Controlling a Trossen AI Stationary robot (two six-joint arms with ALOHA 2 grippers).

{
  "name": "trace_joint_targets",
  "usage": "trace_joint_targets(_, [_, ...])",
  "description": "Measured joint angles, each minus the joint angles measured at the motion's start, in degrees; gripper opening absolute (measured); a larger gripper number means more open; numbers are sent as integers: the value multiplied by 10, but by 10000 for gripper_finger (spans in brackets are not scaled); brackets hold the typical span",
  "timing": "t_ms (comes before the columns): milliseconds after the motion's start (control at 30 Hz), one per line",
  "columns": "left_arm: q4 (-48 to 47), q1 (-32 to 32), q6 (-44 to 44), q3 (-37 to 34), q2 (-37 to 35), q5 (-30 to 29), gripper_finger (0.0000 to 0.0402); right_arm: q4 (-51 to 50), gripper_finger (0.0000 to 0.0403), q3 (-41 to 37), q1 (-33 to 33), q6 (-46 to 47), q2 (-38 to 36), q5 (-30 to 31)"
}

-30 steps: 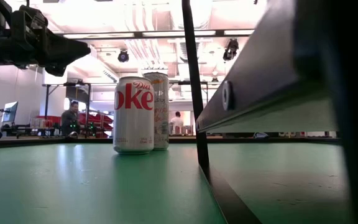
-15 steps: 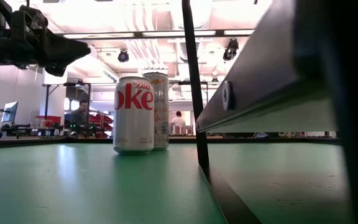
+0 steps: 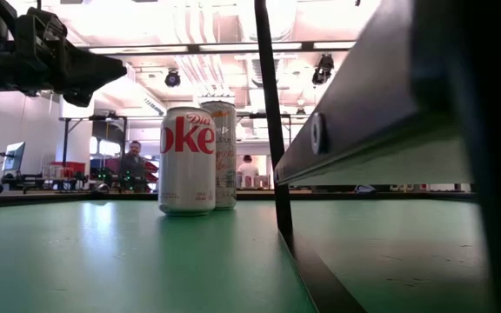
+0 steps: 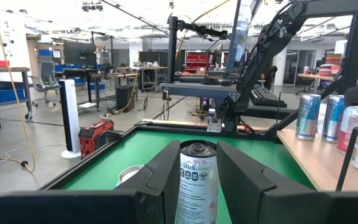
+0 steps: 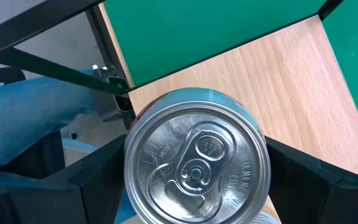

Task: Place canned beverage on shelf
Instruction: Put the right red silver soda can on the shelf

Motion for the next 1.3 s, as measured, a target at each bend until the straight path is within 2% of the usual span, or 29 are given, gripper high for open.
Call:
trace_joint_targets(767, [0, 0, 0, 0, 0, 0, 88, 5, 318, -13, 4, -11, 0, 16])
trace_joint_targets(1100, [0, 0, 0, 0, 0, 0, 88, 14, 354, -14, 7, -10, 0, 12])
trace_joint_targets(1300, [0, 0, 0, 0, 0, 0, 88, 15, 359, -14, 9, -11, 0, 10])
